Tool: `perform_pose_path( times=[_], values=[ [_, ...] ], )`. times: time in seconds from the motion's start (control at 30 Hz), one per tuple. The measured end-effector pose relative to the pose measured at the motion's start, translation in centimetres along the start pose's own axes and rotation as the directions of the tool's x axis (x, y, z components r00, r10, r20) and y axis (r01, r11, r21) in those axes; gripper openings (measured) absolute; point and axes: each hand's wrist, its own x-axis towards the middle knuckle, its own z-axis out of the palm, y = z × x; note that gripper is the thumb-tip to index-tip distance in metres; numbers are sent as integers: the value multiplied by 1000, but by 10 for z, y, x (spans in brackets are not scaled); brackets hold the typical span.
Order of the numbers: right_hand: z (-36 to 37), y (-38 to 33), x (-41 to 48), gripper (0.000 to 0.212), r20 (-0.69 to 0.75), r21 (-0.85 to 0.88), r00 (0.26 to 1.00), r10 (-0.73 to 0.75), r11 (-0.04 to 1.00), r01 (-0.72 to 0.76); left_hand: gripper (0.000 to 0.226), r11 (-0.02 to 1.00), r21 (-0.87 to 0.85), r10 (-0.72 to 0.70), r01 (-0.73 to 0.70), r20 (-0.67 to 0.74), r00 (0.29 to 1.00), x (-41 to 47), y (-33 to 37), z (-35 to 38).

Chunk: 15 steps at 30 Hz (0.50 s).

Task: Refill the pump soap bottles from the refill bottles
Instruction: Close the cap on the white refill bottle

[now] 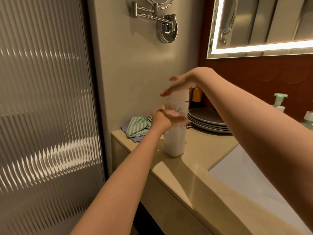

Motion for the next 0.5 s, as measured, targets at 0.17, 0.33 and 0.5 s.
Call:
perform_pose_path(
  times=[0.17, 0.33, 0.5],
  values=[
    [-4, 5, 2, 58, 76, 173, 995, -64, 984, 50, 68, 999, 26, 39, -38, -29, 999, 1, -3, 1],
    [6, 5, 9, 90, -45, -35, 997, 57, 998, -58, 70, 998, -57, -4, 3, -10, 1000, 4, -4, 1],
    [6, 12, 10, 69, 79, 255, 991, -106, 963, 82, 75, 1000, -17, -21, 21, -15, 1000, 11, -7, 2]
  ],
)
